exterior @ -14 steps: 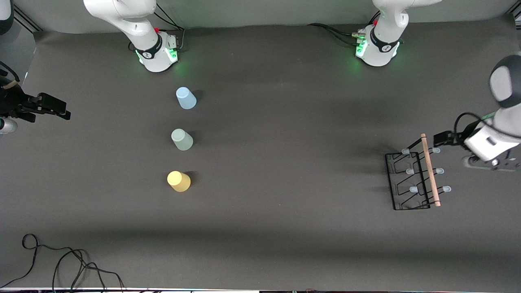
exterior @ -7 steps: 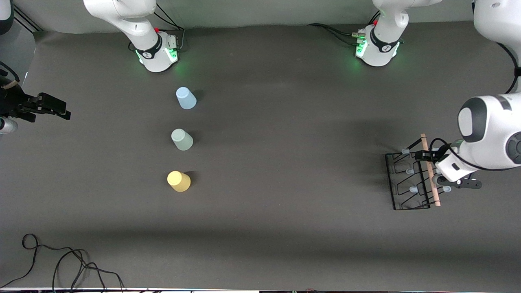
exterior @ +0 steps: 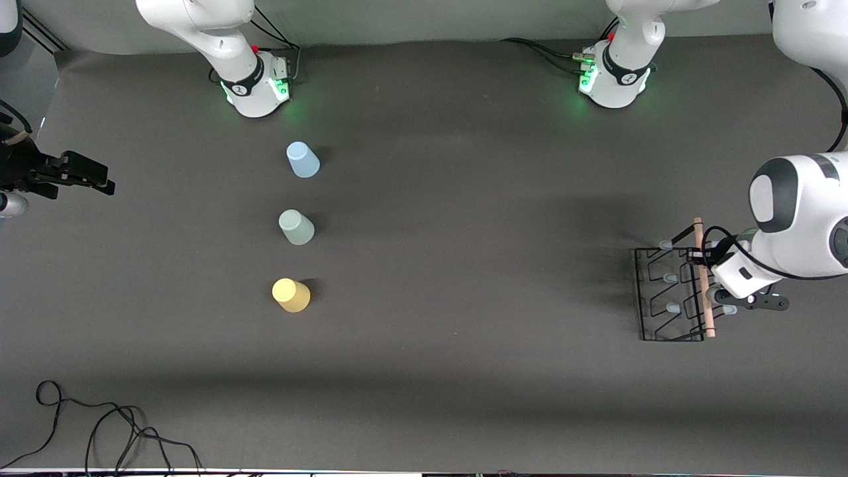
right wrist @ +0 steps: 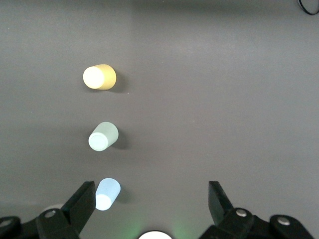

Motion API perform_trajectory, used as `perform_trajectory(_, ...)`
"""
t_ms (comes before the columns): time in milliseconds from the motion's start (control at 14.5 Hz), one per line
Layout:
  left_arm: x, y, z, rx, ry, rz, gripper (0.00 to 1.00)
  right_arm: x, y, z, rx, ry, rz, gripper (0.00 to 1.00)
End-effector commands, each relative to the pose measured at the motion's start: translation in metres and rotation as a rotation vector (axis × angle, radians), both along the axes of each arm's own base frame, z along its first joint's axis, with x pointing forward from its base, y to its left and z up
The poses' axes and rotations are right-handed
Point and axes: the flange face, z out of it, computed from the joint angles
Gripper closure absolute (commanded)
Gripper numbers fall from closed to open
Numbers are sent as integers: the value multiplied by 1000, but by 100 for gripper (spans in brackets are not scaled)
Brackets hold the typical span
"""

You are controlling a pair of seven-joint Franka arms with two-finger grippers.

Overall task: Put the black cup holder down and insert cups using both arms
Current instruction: 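Lift the black wire holder and carry it toward the cups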

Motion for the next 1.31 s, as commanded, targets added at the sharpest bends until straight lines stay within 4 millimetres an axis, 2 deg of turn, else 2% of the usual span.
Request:
perform_trajectory(0, -19, -35, 63, 33, -22, 16, 100, 1, -2, 4, -17, 0, 5, 0)
perform_trajectory(138, -24, -79, 84, 53, -60, 59, 100, 1, -2, 4, -17, 0, 5, 0)
perform_trajectory(276, -29, -123, 88, 71, -70, 97, 100, 1, -2, 4, -17, 0, 5, 0)
perform_trajectory(484, -41, -176, 95, 64, -82, 133, 100, 1, -3, 4, -17, 0, 4, 0)
perform_trajectory(691, -62, -254, 100, 51, -97, 199, 100, 1, -3, 4, -17, 0, 4, 0)
perform_trajectory(760, -69, -286, 107, 32, -100, 204, 100, 1, -3, 5, -17, -1, 4, 0)
perform_trajectory(829, -73, -310, 107, 28, -97, 209, 100, 1, -3, 5, -17, -1, 4, 0)
perform_trajectory(967, -85, -363, 93, 44, -95, 232, 100, 1, -3, 4, -17, 0, 4, 0)
perform_trajectory(1244, -122, -459, 70, 61, -97, 226, 100, 1, -3, 4, -17, 0, 5, 0)
